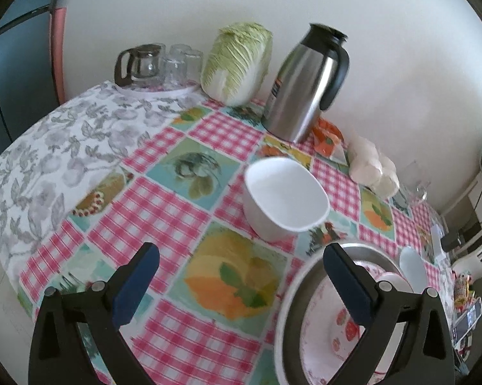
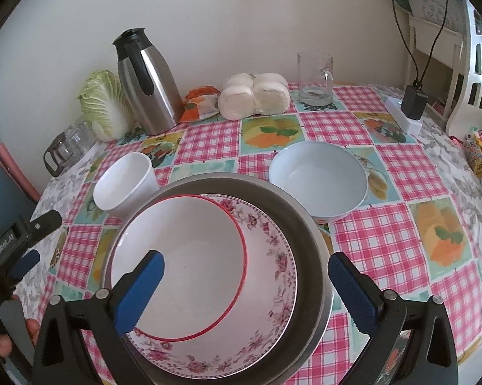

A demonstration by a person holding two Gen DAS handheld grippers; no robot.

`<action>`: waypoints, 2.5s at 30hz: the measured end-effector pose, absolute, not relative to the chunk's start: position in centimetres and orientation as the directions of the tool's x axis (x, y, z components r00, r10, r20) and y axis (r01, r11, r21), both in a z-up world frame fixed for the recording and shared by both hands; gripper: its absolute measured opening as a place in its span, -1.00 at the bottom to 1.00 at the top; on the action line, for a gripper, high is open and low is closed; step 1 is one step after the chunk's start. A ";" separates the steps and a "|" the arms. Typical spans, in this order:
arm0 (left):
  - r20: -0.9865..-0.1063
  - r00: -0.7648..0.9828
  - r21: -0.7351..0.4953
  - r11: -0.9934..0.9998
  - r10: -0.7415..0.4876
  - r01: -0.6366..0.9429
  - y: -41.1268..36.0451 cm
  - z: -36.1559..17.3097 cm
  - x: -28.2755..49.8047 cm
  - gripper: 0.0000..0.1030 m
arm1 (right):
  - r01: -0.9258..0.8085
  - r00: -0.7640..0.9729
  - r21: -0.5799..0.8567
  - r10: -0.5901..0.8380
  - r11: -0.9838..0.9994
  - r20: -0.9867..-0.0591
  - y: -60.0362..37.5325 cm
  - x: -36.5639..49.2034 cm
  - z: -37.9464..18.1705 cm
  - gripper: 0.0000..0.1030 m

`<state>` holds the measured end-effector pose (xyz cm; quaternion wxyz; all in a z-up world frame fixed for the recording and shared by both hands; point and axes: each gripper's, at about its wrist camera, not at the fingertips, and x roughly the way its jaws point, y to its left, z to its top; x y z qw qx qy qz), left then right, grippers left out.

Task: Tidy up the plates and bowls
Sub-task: 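Raise the open right tool and move it toward the white square bowl, then grasp the rim of the white square bowl with the right tool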

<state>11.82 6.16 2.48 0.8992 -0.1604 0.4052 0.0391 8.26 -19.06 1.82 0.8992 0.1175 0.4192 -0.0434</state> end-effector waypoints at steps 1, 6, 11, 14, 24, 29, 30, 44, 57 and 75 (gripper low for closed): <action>-0.735 0.676 -0.263 0.942 -0.056 -0.208 6.7 2.6 11.8 0.98 | 0.172 0.647 0.173 0.021 0.970 -0.762 -18.9 8.2 1.9 1.00; -0.720 0.691 -0.293 0.931 -0.067 -0.216 8.1 2.4 11.9 0.98 | 0.157 0.652 0.181 0.036 0.971 -0.758 -17.9 8.0 2.2 1.00; -0.735 0.667 -0.332 0.924 -0.125 -0.192 8.8 1.6 12.7 0.98 | 0.139 0.649 0.197 0.061 0.971 -0.758 -16.8 8.5 2.6 1.00; -0.727 0.670 -0.356 0.916 -0.147 -0.185 9.2 1.5 12.9 0.98 | 0.123 0.640 0.201 0.077 0.972 -0.764 -16.1 9.1 3.0 1.00; -0.693 0.697 -0.424 0.886 -0.183 -0.189 10.8 1.7 13.1 0.98 | 0.092 0.620 0.212 0.110 0.973 -0.777 -13.8 10.9 5.3 1.00; -0.698 0.685 -0.455 0.869 -0.210 -0.197 11.4 1.2 13.5 0.98 | 0.082 0.599 0.202 0.114 0.976 -0.792 -12.7 12.1 6.2 1.00; -0.695 0.685 -0.462 0.866 -0.218 -0.193 11.4 1.3 13.6 0.98 | 0.083 0.595 0.202 0.114 0.976 -0.795 -12.6 12.3 6.4 1.00; -0.730 0.623 -0.517 0.823 -0.280 -0.236 12.8 -1.2 15.9 0.98 | 0.105 0.510 0.190 0.112 0.976 -0.853 -11.0 16.2 5.5 1.00; -0.781 0.490 -0.511 0.846 -0.386 -0.149 11.5 -2.5 21.4 0.97 | 0.110 0.449 0.149 0.085 0.983 -0.889 -9.6 20.9 3.5 1.00; -0.855 0.379 -0.427 0.895 -0.354 -0.127 10.6 -3.3 27.0 0.44 | 0.123 0.404 0.117 0.058 0.986 -0.913 -7.8 26.2 1.6 0.64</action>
